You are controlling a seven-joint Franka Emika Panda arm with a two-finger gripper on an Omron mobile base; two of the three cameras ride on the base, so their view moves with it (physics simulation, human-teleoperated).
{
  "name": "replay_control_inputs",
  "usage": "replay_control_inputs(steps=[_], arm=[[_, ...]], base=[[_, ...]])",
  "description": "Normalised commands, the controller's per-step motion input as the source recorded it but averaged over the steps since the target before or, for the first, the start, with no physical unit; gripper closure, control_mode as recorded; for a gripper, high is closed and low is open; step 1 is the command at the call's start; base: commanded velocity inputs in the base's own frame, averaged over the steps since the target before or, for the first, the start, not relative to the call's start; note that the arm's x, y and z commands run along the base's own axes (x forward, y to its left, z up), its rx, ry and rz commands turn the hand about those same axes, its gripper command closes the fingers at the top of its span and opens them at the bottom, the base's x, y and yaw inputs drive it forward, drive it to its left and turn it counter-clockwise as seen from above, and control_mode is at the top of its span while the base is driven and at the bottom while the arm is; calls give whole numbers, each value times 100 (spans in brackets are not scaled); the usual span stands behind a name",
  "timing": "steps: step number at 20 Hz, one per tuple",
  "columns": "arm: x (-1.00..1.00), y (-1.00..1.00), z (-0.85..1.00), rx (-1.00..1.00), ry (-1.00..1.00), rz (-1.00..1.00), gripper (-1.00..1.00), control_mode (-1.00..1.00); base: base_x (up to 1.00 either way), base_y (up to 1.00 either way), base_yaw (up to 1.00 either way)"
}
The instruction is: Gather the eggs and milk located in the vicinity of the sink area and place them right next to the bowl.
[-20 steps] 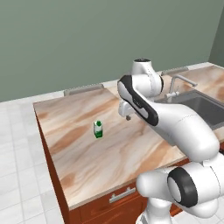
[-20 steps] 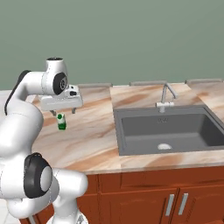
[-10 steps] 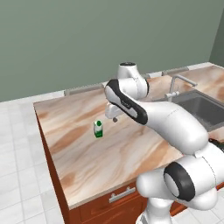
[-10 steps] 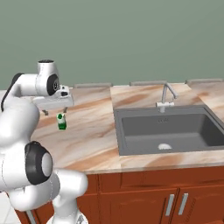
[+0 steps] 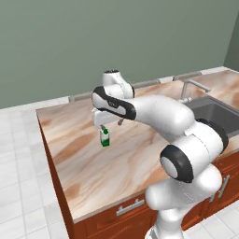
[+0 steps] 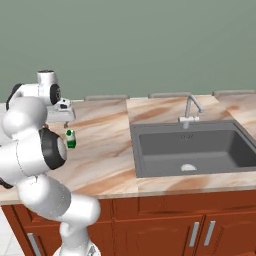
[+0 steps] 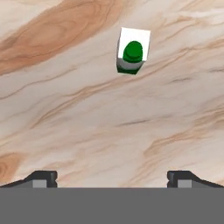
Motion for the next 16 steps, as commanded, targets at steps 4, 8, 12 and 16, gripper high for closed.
replay_control_inputs(steps=[4,8,12,16], arm=[[55,0,-2,6,7,-26,-100,-100],[57,0,-32,6,5,-20,-100,-100],[26,0,-53,3,2,-9,-100,-100],[19,0,-59,-3,0,-9,-100,-100]], base=[[0,0,0],[0,0,0],[0,0,0],[0,0,0]])
